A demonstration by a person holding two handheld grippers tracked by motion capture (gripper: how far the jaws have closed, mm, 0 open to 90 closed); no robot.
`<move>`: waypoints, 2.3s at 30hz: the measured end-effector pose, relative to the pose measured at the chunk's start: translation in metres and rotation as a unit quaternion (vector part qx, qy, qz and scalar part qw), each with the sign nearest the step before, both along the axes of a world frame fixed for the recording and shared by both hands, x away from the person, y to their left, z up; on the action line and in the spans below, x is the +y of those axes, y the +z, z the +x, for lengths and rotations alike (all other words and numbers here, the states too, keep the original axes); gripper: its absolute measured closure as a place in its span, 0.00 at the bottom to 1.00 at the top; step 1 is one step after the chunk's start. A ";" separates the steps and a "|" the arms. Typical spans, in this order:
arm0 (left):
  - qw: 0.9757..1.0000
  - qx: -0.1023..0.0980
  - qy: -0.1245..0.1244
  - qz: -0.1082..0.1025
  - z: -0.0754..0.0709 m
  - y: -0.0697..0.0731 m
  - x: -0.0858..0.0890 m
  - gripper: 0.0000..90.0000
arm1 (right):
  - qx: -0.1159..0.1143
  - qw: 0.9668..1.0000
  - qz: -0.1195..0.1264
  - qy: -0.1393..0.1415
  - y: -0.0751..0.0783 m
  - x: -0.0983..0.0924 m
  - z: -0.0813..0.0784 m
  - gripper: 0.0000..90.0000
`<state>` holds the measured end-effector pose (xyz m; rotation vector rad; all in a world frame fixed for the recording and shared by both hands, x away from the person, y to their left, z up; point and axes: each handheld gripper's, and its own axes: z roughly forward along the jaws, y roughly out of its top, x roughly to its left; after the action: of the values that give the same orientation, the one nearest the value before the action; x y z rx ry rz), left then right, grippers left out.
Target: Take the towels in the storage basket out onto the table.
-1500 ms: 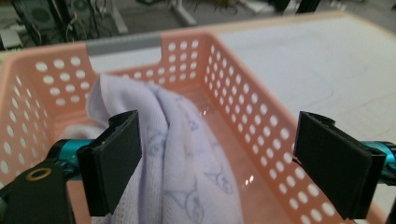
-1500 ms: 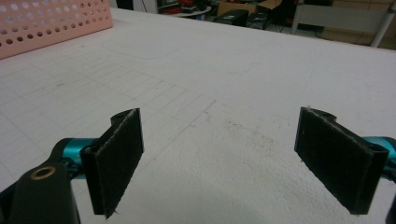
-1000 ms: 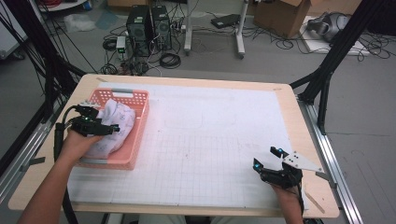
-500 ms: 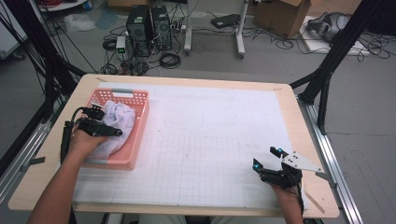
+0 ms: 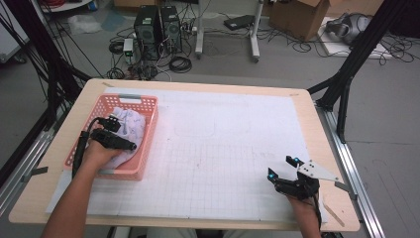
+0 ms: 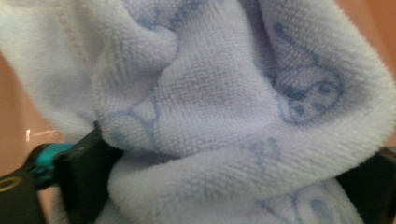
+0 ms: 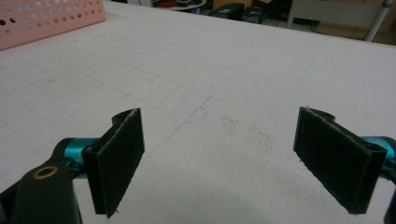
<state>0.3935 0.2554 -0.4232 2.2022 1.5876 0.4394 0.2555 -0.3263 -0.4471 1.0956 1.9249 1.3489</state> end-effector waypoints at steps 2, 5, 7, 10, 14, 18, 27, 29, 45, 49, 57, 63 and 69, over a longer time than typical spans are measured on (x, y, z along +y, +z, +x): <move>1.000 0.001 0.005 0.007 0.001 0.001 -0.001 0.12 | 0.000 1.000 -0.001 0.000 0.000 0.000 0.000 0.17; 1.000 -0.001 0.006 0.010 0.001 0.004 -0.002 0.24 | -0.001 1.000 0.002 -0.001 0.000 0.000 0.000 0.17; 1.000 -0.004 0.008 0.010 -0.001 0.006 -0.001 0.33 | -0.002 1.000 0.002 -0.001 0.000 -0.001 0.000 0.17; 1.000 -0.007 0.012 0.007 -0.002 0.008 -0.001 0.44 | -0.002 1.000 0.006 -0.003 0.000 -0.001 0.000 0.17; 0.999 -0.005 0.029 -0.031 0.000 0.013 0.006 0.53 | 0.000 1.000 0.011 -0.006 0.000 -0.002 0.000 0.17; 0.998 -0.025 0.031 -0.053 -0.003 0.018 0.009 0.59 | -0.001 1.000 0.012 -0.004 0.000 -0.003 0.000 0.17; 0.994 -0.059 0.034 -0.085 -0.006 0.026 0.015 0.68 | -0.001 1.000 0.017 -0.005 0.000 -0.003 0.000 0.17; 0.992 -0.071 0.032 -0.096 -0.009 0.029 0.017 0.68 | -0.005 1.000 0.016 -0.003 0.000 -0.004 0.000 0.17; 0.961 -0.204 0.003 -0.188 -0.030 0.056 0.029 0.68 | -0.003 1.000 0.019 -0.003 0.000 -0.004 0.000 0.17; 0.945 -0.244 -0.005 -0.216 -0.037 0.064 0.031 0.68 | -0.004 1.000 0.016 -0.002 0.000 -0.004 0.000 0.17; 0.920 -0.303 -0.015 -0.247 -0.049 0.080 0.044 0.68 | -0.003 1.000 0.019 -0.004 0.000 -0.004 0.000 0.17; 0.904 -0.338 -0.041 -0.260 -0.058 0.086 0.043 0.68 | -0.004 1.000 0.017 -0.005 0.000 -0.004 0.000 0.17; 0.886 -0.372 -0.071 -0.269 -0.063 0.097 0.042 0.68 | -0.002 1.000 0.017 -0.006 0.000 -0.004 0.000 0.17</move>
<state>0.3306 0.2975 -0.3260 1.4461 0.9608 0.6131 0.2553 -0.3301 -0.4471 1.1193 1.8951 1.3813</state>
